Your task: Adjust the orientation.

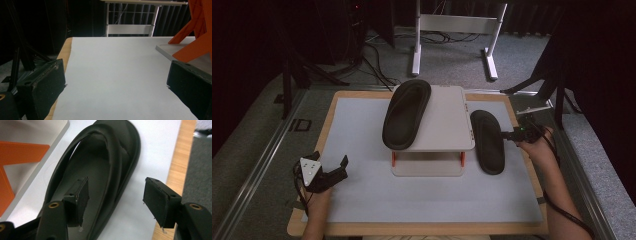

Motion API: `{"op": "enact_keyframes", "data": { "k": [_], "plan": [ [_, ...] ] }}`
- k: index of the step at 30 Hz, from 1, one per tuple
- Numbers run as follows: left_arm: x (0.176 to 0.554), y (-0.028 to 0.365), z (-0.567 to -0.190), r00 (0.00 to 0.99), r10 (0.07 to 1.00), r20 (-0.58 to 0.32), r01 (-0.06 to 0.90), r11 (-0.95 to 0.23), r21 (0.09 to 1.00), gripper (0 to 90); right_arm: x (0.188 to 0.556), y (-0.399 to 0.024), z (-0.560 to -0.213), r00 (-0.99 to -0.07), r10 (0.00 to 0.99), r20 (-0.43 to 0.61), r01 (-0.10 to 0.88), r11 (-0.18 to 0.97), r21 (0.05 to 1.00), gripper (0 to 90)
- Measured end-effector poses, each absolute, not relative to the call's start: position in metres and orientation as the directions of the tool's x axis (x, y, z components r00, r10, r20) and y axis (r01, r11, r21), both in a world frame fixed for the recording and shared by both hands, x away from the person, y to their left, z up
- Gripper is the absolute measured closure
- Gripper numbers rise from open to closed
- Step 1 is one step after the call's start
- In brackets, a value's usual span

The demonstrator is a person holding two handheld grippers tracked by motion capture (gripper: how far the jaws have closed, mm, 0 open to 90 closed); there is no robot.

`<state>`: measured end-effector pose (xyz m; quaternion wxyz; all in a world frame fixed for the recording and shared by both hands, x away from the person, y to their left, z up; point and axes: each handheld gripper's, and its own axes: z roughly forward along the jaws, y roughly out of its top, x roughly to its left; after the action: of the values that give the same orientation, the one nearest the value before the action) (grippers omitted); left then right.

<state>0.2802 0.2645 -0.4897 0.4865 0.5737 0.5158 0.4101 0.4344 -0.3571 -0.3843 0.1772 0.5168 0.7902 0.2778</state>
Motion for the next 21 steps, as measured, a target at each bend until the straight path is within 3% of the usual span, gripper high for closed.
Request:
{"op": "enact_keyframes", "data": {
  "k": [21],
  "plan": [
    [0.281, 0.265, -0.490, 0.136, 0.990, -0.031, 0.197, 0.004, 0.980, 2.0, 0.490, -0.324, -0.383, -0.473, 0.881, -0.029, 0.798, 0.442, 0.410, 42.9]
  ]
}}
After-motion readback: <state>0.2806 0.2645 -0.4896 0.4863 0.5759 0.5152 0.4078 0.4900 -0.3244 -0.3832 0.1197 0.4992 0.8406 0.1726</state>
